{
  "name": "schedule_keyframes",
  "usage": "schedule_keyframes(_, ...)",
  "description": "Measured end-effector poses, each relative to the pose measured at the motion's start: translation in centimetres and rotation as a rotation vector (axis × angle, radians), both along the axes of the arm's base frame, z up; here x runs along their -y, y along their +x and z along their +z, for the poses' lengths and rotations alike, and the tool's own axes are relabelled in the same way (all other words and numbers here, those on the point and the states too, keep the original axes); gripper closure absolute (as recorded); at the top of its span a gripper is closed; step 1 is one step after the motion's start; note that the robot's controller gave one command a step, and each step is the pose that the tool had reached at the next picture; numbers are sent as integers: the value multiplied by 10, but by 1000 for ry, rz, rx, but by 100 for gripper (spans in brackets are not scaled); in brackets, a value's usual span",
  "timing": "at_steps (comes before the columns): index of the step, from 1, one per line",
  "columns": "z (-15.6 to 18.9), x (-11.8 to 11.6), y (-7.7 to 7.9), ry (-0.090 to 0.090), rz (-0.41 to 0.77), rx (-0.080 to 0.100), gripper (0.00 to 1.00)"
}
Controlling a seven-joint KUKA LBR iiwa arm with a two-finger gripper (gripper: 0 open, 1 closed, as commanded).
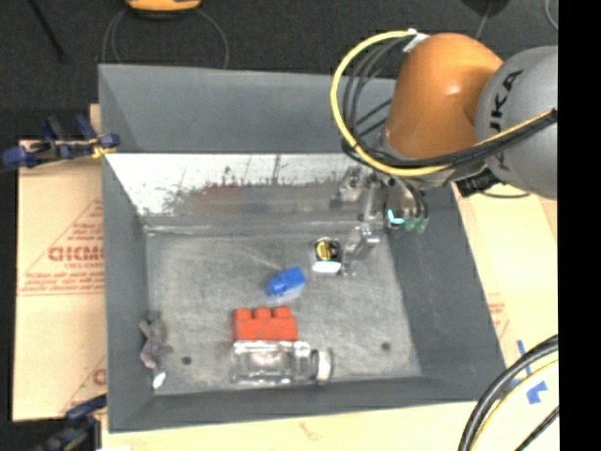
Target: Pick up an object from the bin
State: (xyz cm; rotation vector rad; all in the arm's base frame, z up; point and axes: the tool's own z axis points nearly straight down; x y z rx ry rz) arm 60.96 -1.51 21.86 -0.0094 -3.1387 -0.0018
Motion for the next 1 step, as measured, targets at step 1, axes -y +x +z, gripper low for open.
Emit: schedule_keyframes(1,-136,-96,-15,-6,210,9,0)
